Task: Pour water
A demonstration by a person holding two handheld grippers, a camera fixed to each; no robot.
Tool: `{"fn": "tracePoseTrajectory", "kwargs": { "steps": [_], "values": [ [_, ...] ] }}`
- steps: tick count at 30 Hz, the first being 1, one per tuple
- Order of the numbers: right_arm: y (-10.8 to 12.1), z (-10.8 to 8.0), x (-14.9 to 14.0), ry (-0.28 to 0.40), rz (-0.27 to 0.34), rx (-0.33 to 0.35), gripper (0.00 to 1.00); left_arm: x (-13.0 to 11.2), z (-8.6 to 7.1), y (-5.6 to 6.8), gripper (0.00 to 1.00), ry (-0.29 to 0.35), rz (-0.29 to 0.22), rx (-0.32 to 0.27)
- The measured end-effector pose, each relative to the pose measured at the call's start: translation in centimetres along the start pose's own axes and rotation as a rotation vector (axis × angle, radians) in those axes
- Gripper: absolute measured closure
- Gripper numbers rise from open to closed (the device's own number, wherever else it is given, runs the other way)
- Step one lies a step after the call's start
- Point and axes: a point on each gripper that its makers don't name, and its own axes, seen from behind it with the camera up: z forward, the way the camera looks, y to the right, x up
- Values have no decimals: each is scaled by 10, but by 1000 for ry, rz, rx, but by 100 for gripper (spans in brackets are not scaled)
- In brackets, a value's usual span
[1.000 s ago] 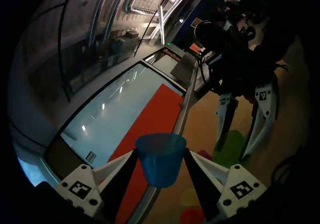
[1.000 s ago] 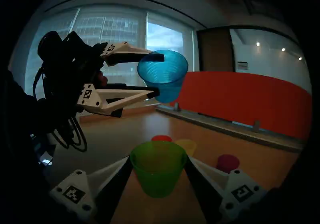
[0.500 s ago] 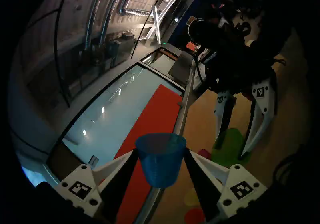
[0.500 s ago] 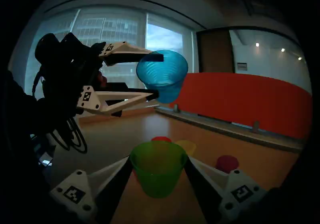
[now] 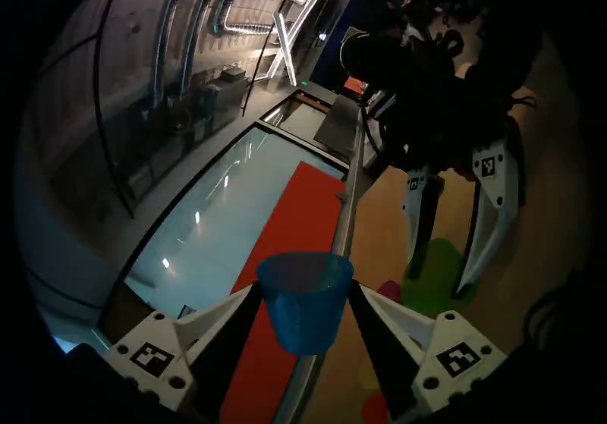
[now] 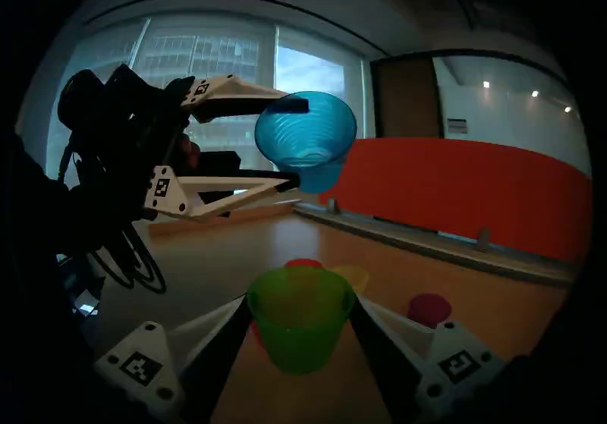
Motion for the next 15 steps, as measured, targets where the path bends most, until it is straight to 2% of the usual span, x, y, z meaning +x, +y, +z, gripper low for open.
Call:
{"fn": "tracePoseTrajectory", "kwargs": {
  "steps": [15],
  "values": [
    [2, -2, 1, 4, -1, -5, 10, 7, 0, 3, 17, 5, 55, 6]
  ]
}}
